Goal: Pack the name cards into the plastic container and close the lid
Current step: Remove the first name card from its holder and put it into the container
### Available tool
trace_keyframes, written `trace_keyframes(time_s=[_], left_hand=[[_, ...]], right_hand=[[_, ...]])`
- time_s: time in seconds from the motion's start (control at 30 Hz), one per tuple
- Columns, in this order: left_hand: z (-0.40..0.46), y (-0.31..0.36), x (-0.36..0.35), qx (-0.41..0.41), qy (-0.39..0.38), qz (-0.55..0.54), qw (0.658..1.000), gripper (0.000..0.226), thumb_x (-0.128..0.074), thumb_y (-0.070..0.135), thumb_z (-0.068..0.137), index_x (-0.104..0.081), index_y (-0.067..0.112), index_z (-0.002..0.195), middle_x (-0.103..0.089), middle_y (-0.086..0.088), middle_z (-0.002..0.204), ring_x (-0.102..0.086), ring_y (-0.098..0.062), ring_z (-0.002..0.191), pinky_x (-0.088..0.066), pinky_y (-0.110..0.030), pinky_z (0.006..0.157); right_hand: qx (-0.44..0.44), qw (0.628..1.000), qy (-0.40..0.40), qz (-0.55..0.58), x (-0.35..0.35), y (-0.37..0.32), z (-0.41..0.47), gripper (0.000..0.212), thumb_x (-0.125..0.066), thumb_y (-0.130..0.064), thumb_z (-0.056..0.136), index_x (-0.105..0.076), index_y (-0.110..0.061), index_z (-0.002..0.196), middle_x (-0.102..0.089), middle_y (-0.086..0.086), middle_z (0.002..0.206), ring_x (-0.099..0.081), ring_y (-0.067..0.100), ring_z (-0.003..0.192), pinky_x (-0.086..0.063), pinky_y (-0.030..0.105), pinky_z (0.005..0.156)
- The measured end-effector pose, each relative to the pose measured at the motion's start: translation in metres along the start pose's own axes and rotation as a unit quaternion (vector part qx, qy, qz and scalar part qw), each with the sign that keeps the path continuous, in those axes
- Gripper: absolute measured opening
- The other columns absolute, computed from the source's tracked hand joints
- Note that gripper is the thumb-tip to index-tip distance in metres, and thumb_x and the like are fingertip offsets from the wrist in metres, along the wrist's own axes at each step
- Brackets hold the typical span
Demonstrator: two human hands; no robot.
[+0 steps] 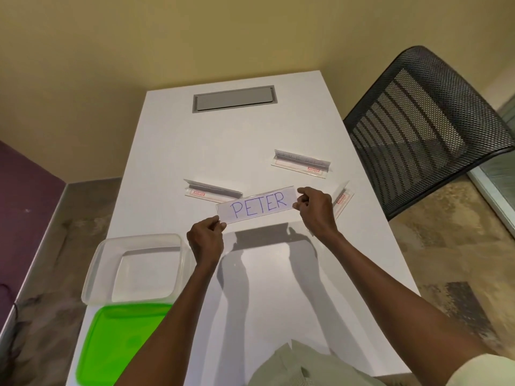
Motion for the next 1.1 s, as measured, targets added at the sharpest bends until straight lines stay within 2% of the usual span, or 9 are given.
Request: trace_keyframes(time_s=[0.13, 0.3, 0.37, 0.47, 0.5, 0.6, 0.7, 0.93, 1.1], left_hand=[[0.001, -0.003, 0.0, -0.005, 0.013, -0.007, 1.0, 0.001, -0.071, 0.004, 0.076, -0.07, 0.003, 0.076, -0.059, -0.009, 0.062, -0.044, -0.023, 0.063, -0.049, -0.033, 0.068], [-0.001, -0.013, -0.002, 0.006, 0.031, 0.005, 0.999, 0.007, -0.071, 0.007, 0.077, -0.073, 0.011, 0.081, -0.074, -0.006, 0.076, -0.065, -0.031, 0.07, -0.054, -0.037, 0.071], [-0.001, -0.02, -0.005, 0.003, 0.033, 0.049, 0.998, 0.002, -0.071, 0.009, 0.077, -0.072, 0.011, 0.078, -0.071, -0.009, 0.07, -0.06, -0.031, 0.065, -0.052, -0.034, 0.067], [-0.002, -0.032, -0.011, 0.001, 0.03, 0.132, 0.991, 0.017, -0.068, 0.01, 0.079, -0.056, 0.004, 0.068, -0.043, -0.012, 0.055, -0.032, -0.029, 0.059, -0.037, -0.03, 0.053], [-0.004, -0.036, -0.014, 0.001, 0.018, 0.149, 0.989, 0.016, -0.067, 0.01, 0.079, -0.056, 0.004, 0.069, -0.045, -0.013, 0.056, -0.032, -0.03, 0.059, -0.036, -0.03, 0.053], [-0.004, -0.049, -0.024, 0.002, -0.017, 0.18, 0.984, 0.007, -0.063, 0.008, 0.079, -0.068, 0.011, 0.08, -0.067, -0.017, 0.073, -0.05, -0.036, 0.063, -0.038, -0.028, 0.056], [-0.002, -0.061, -0.033, -0.01, -0.034, 0.213, 0.976, 0.036, -0.052, 0.001, 0.078, -0.073, 0.02, 0.1, -0.071, -0.018, 0.088, -0.06, -0.039, 0.076, -0.045, -0.032, 0.061], [-0.002, -0.081, -0.044, 0.009, -0.059, 0.218, 0.974, 0.058, -0.041, -0.005, 0.077, -0.066, 0.021, 0.122, -0.069, -0.016, 0.112, -0.063, -0.035, 0.102, -0.051, -0.037, 0.083], [-0.001, -0.095, -0.052, 0.02, -0.077, 0.238, 0.968, 0.039, -0.04, 0.006, 0.087, -0.067, 0.015, 0.114, -0.066, -0.017, 0.104, -0.056, -0.036, 0.102, -0.042, -0.033, 0.079]], right_hand=[[0.013, 1.0, 0.017, -0.007, -0.001, 0.0, -0.003, 0.022, -0.055, 0.009, 0.082, -0.068, 0.001, 0.098, -0.068, 0.014, 0.08, -0.07, 0.023, 0.077, -0.058, 0.034, 0.074], [-0.024, 0.999, 0.006, -0.044, -0.021, 0.022, -0.005, 0.014, -0.059, 0.0, 0.076, -0.068, 0.002, 0.086, -0.071, 0.017, 0.081, -0.066, 0.033, 0.081, -0.056, 0.042, 0.074], [-0.056, 0.997, -0.011, -0.043, -0.031, 0.033, -0.008, 0.018, -0.054, 0.002, 0.074, -0.068, 0.002, 0.085, -0.071, 0.018, 0.083, -0.066, 0.032, 0.082, -0.055, 0.037, 0.072], [-0.083, 0.994, -0.045, -0.05, -0.047, 0.049, -0.014, 0.027, -0.047, 0.004, 0.07, -0.07, -0.001, 0.084, -0.073, 0.014, 0.08, -0.065, 0.03, 0.079, -0.05, 0.03, 0.066], [-0.089, 0.993, -0.052, -0.054, -0.05, 0.053, -0.016, 0.03, -0.046, 0.005, 0.069, -0.07, -0.002, 0.084, -0.073, 0.013, 0.079, -0.065, 0.031, 0.078, -0.049, 0.03, 0.065], [-0.11, 0.991, -0.061, -0.056, -0.057, 0.064, -0.022, 0.04, -0.043, 0.008, 0.07, -0.074, -0.006, 0.09, -0.074, 0.008, 0.083, -0.066, 0.026, 0.077, -0.046, 0.016, 0.056], [-0.125, 0.989, -0.064, -0.046, -0.062, 0.071, -0.025, 0.045, -0.041, 0.009, 0.071, -0.075, -0.009, 0.094, -0.074, 0.007, 0.086, -0.061, 0.022, 0.072, -0.037, 0.001, 0.046], [-0.129, 0.988, -0.074, -0.034, -0.072, 0.082, -0.027, 0.052, -0.038, 0.011, 0.069, -0.074, -0.01, 0.099, -0.075, 0.003, 0.091, -0.058, 0.015, 0.072, -0.037, -0.001, 0.049], [-0.124, 0.988, -0.092, -0.022, -0.085, 0.094, -0.028, 0.048, -0.04, 0.01, 0.065, -0.069, -0.008, 0.1, -0.074, 0.003, 0.093, -0.064, 0.021, 0.083, -0.039, 0.001, 0.059]])
Point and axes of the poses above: each hand's wrist, its own z-axis towards the middle knuckle, its own x-axis out of the back of the hand, y = z × x, the point moved 8 cm from there along z, towards the middle knuckle
